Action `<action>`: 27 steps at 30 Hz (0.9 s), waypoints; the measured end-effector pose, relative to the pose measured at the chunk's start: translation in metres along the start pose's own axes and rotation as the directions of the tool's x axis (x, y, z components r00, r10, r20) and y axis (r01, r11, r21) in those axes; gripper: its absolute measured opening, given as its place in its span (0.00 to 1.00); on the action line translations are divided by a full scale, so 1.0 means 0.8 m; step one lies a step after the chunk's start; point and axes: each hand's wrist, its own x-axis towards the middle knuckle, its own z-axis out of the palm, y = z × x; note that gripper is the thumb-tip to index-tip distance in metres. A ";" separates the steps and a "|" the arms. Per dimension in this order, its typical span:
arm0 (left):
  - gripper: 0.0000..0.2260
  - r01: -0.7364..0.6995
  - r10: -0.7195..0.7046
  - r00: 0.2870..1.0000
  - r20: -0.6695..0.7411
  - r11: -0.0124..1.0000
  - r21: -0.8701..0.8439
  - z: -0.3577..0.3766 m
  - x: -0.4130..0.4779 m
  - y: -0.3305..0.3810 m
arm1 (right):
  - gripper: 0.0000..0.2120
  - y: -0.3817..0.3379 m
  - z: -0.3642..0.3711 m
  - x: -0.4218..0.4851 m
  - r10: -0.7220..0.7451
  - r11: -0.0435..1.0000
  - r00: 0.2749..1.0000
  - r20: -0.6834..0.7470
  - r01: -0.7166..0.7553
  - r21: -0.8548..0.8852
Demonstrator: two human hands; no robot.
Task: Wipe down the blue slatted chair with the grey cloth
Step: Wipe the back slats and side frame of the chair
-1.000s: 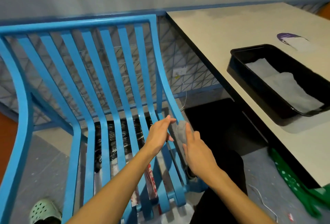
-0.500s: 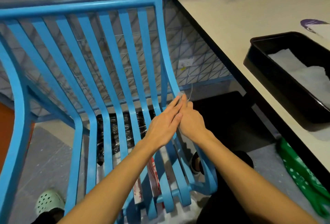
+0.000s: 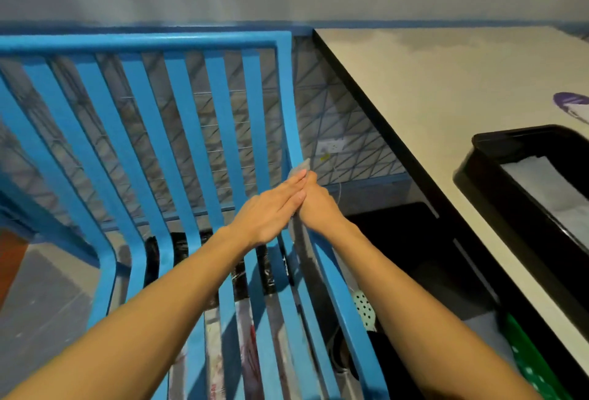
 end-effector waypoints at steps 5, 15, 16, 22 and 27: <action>0.23 0.032 -0.032 0.999 -0.010 0.997 -0.075 0.007 0.003 -0.006 | 0.14 -0.001 0.002 -0.004 -0.010 0.999 1.000 -0.020 0.010 0.035; 0.22 -0.022 0.020 1.000 -0.014 0.987 -0.160 0.068 -0.072 0.026 | 0.16 0.035 0.008 -0.088 0.064 0.995 0.995 0.077 -0.069 0.066; 0.22 -0.023 0.020 1.000 -0.020 0.987 -0.161 0.071 -0.078 0.029 | 0.16 0.034 0.007 -0.097 0.074 0.995 0.994 0.081 -0.080 0.067; 0.20 0.006 -0.003 1.000 0.017 0.987 -0.161 0.080 -0.113 0.049 | 0.14 0.034 0.005 -0.150 0.106 0.993 0.990 0.091 -0.100 -0.065; 0.18 -0.031 0.022 0.999 -0.037 0.965 -0.260 0.110 -0.170 0.077 | 0.12 0.060 0.019 -0.215 0.046 0.993 0.999 0.019 -0.044 -0.110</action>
